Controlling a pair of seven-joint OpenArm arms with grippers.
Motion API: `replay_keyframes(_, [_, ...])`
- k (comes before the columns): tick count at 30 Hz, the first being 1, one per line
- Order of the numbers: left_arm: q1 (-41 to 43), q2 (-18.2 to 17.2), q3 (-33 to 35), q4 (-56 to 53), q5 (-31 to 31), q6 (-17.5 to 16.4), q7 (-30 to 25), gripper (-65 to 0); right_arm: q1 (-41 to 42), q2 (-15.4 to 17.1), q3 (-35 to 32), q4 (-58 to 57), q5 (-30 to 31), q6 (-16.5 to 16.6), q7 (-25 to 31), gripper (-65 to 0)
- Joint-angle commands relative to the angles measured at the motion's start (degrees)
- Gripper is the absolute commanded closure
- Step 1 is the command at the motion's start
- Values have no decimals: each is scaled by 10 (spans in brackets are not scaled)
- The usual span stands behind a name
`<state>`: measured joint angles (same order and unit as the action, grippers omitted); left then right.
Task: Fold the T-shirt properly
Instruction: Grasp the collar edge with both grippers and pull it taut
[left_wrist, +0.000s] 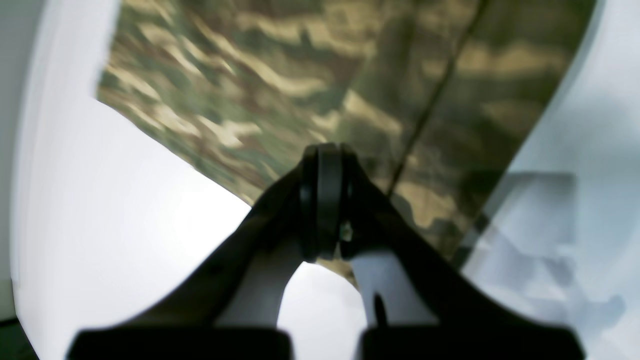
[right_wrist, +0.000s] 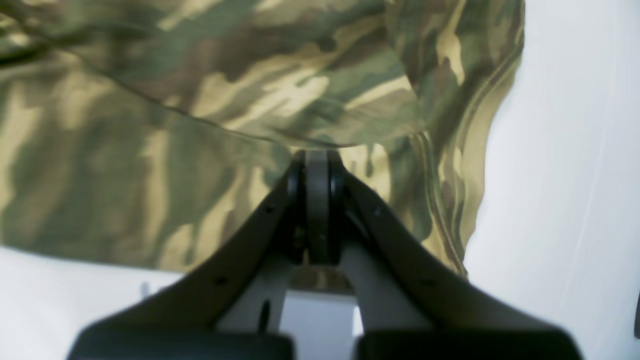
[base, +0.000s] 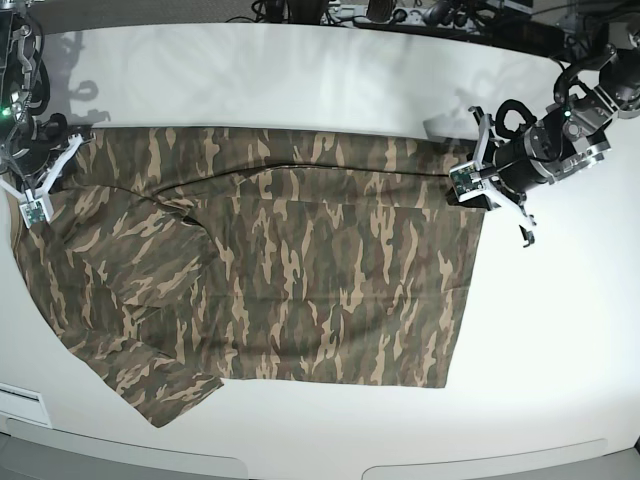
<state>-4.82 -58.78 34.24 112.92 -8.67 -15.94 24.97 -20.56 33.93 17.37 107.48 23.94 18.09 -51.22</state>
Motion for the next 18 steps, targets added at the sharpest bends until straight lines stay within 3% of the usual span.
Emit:
replay_keyframes(1, [-9, -2, -5, -5, -8, -8, -9, 0, 6, 11, 7, -6, -2, -1, 18, 0])
replay_keyframes(5, [-9, 32, -5, -40, -17, -59, 2, 0, 5, 12, 7, -52, -2, 20, 37, 0])
replay_keyframes(10, [-6, 66, -5, -61, -52, -68, 41, 0, 5, 11, 7, -99, -1, 45, 22, 0])
replay_keyframes(18, [-6, 70, -5, -60, -64, -68, 113, 0, 2, 12, 7, -101, 0, 61, 9, 0])
